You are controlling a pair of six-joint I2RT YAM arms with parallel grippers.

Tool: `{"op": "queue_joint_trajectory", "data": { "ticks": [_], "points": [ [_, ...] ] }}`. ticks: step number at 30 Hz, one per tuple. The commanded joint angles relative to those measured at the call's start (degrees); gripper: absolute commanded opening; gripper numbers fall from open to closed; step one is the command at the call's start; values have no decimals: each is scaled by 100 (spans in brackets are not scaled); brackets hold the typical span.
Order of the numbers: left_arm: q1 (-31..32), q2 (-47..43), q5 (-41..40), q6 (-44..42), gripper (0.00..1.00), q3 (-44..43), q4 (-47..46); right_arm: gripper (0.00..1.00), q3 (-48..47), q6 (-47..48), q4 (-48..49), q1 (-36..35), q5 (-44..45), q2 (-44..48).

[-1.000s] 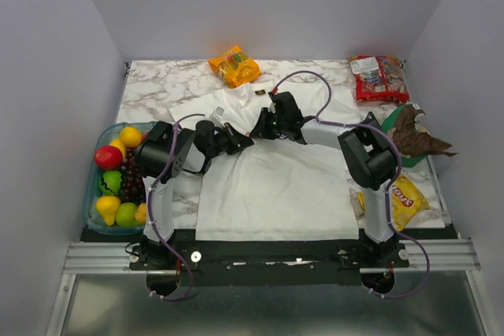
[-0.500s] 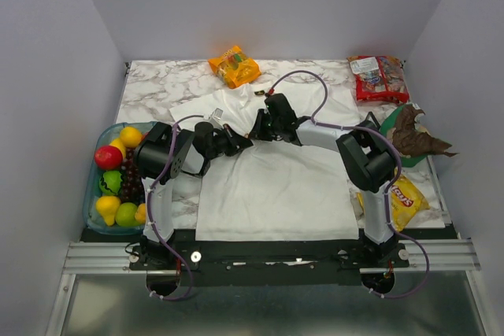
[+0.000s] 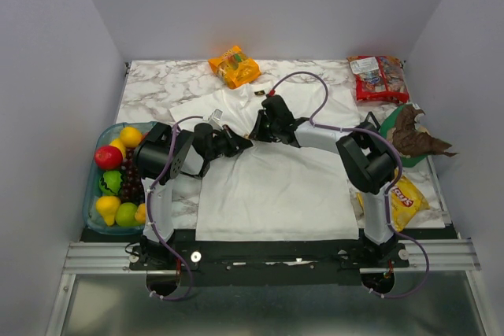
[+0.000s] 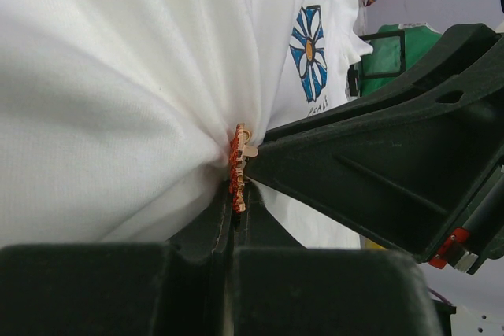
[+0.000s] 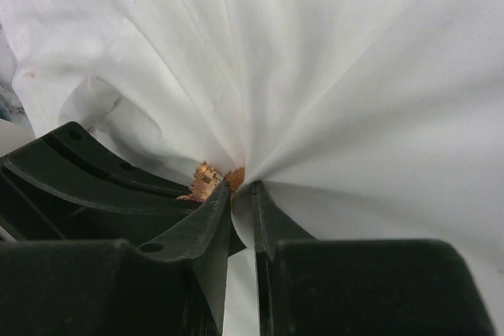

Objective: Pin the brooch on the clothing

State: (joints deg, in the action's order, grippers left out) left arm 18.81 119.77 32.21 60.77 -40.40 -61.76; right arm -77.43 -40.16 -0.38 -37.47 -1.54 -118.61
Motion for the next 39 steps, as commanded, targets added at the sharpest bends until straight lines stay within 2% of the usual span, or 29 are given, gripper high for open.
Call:
{"op": "queue_joint_trajectory", "data": {
  "ticks": [1, 22, 26, 27, 28, 30, 31, 32, 36, 37, 38, 39],
  "points": [
    [79, -138, 480, -110, 0, 155, -12, 24, 44, 44, -243, 91, 743, -22],
    [70, -348, 128, -382, 0, 121, 735, 24, 439, -115, -138, 91, 831, 725],
    [70, -559, 40, -706, 2, -19, 1330, 31, 527, -10, -138, 91, 866, 944],
    [70, -707, 5, -829, 6, -55, 1516, 35, 544, 95, -164, 91, 883, 1093],
    [70, -805, -91, -1091, 19, -116, 1726, 38, 588, 148, -181, 91, 936, 1172],
    [70, -1129, -223, -1409, 34, -318, 2429, 48, 658, 306, -234, 109, 980, 1479],
    [70, -1253, -424, -1715, 47, -380, 2666, 51, 728, 368, -269, 135, 980, 1576],
    [70, -1367, -521, -1866, 51, -520, 3130, 57, 764, 430, -287, 144, 980, 1691],
    [70, -2016, -987, -2411, 74, -802, 4100, 65, 984, 746, -506, 205, 998, 2244],
    [70, -2114, -1066, -2499, 90, -863, 4319, 66, 1045, 799, -541, 214, 998, 2480],
    [70, -2193, -1259, -2700, 98, -1003, 4765, 67, 1133, 843, -577, 232, 989, 2587],
    [70, -2351, -1365, -2798, 99, -1074, 4987, 67, 1177, 922, -673, 249, 980, 2701]
  ]
}}
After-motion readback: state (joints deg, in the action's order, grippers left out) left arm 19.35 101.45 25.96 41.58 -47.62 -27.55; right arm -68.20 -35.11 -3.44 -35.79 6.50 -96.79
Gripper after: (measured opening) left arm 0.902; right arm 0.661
